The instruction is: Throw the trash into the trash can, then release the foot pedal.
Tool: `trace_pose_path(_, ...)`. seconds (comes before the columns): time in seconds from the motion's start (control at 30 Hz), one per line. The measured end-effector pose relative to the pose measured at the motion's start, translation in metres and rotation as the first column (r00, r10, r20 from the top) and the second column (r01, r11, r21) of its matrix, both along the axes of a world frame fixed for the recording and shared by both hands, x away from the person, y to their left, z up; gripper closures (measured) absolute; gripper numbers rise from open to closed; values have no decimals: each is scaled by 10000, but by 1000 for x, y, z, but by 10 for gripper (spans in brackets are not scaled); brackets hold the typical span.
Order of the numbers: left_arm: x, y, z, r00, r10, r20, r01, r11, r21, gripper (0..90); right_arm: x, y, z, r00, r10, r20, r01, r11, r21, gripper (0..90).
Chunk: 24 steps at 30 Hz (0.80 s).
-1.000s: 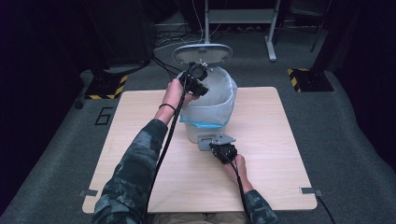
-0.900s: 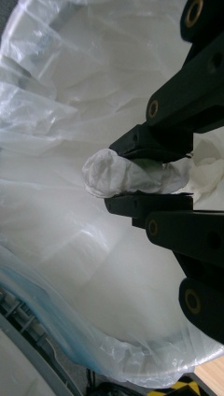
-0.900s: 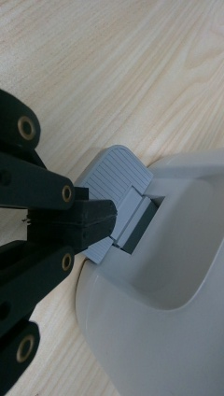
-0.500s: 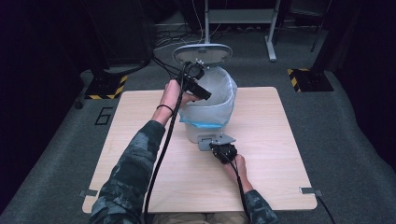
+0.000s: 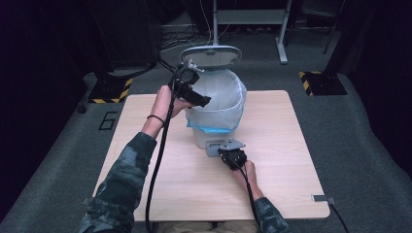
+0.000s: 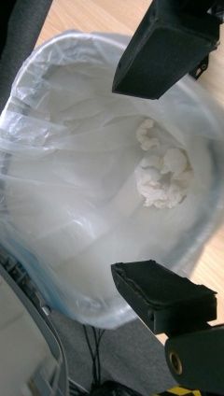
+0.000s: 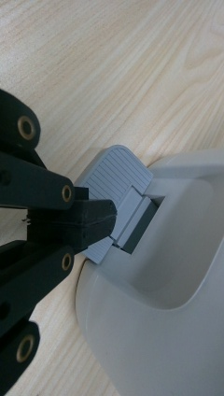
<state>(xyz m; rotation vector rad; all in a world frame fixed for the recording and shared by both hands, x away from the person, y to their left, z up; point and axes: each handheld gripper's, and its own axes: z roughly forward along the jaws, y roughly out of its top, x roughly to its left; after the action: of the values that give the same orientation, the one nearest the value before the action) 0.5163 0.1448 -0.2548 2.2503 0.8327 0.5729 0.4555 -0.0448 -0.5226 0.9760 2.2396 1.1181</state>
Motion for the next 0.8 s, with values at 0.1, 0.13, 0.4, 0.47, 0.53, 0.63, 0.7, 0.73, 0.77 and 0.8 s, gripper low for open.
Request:
trace_pose_path(0.1, -8, 12, 0, 9999, 22, 110, -20, 9998, -179, 101, 2, -2, 1, 9999, 11, -125, -11, 10000, 37, 900)
trace_pose_path(0.13, -10, 17, 0, 9999, 8, 142, -5, 9998, -194, 97, 3, -4, 1, 9997, 58, -248, -53, 9999, 164, 898)
trace_pose_path(0.4, -36, 55, -14, 9989, 201, 434, -164, 9963, -840, 74, -17, -32, 27, 9992, -13, -397, 58, 9935, 1135, 523)
trace_pose_path(0.47, -43, 67, -25, 9986, 315, 418, -275, 9953, -930, 60, -24, -42, 32, 9991, -98, -408, 143, 9937, 1114, 443)
trace_pose_path(0.53, -49, 79, -35, 9975, 532, 457, -481, 9932, -1057, 51, -29, -53, 38, 9986, -236, -477, 299, 9903, 1354, 340)
trace_pose_path(0.63, -58, 100, -54, 9960, 799, 398, -741, 9887, -1305, 36, -38, -69, 46, 9985, -419, -349, 462, 9902, 1320, 212)
trace_pose_path(0.7, -63, 111, -68, 9937, 1059, 377, -996, 9849, -1416, 29, -45, -85, 50, 9974, -653, -311, 690, 9874, 1423, 154)
trace_pose_path(0.73, -66, 117, -76, 9926, 1179, 305, -1121, 9825, -1488, 26, -47, -89, 50, 9972, -675, -337, 717, 9869, 1446, 153)
trace_pose_path(0.77, -69, 123, -85, 9914, 1292, 210, -1246, 9809, -1496, 23, -50, -96, 50, 9965, -753, -359, 797, 9859, 1471, 151)
trace_pose_path(0.8, -72, 129, -94, 9893, 1448, 164, -1408, 9790, -1476, 18, -52, -103, 50, 9958, -849, -349, 891, 9854, 1450, 149)
